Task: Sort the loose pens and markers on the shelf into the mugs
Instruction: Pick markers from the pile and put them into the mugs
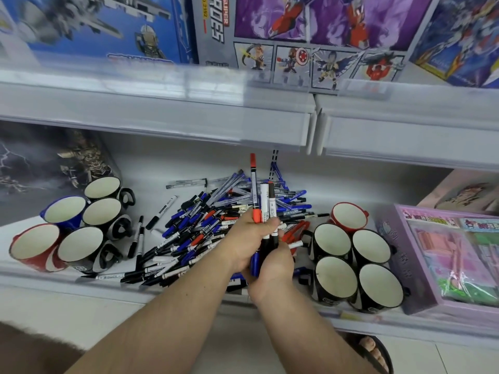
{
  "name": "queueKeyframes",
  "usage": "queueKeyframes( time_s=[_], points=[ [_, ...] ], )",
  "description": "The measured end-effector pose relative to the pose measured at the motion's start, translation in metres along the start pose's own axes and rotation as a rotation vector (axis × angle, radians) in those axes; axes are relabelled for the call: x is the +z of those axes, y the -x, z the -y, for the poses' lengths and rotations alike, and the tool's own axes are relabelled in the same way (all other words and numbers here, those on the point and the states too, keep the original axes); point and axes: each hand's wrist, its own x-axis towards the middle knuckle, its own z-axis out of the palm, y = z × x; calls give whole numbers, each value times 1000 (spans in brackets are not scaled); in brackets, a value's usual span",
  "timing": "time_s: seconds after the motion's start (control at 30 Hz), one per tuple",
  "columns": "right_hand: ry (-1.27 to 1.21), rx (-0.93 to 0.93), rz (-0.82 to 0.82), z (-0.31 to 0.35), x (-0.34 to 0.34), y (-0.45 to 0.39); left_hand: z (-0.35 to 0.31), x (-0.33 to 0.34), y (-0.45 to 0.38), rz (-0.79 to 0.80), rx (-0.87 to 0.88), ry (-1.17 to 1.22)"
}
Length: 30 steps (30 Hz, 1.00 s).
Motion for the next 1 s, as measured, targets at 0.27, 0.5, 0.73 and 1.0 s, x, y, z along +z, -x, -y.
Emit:
queueKeyframes(
  time_s=[0.27, 0.5, 0.73, 1.0],
  points=[
    [723, -594, 7, 47, 5, 1, 19, -26, -4, -111, 172, -525],
    [718, -318, -55, 48, 12, -9, 51, -16, 5, -16, 256, -929],
    [232, -410, -75, 115, -3, 4, 50, -35, 9, -129, -260, 65],
    [816, -173, 20, 70, -44, 38, 13, 6, 26, 185, -239, 909]
  ],
)
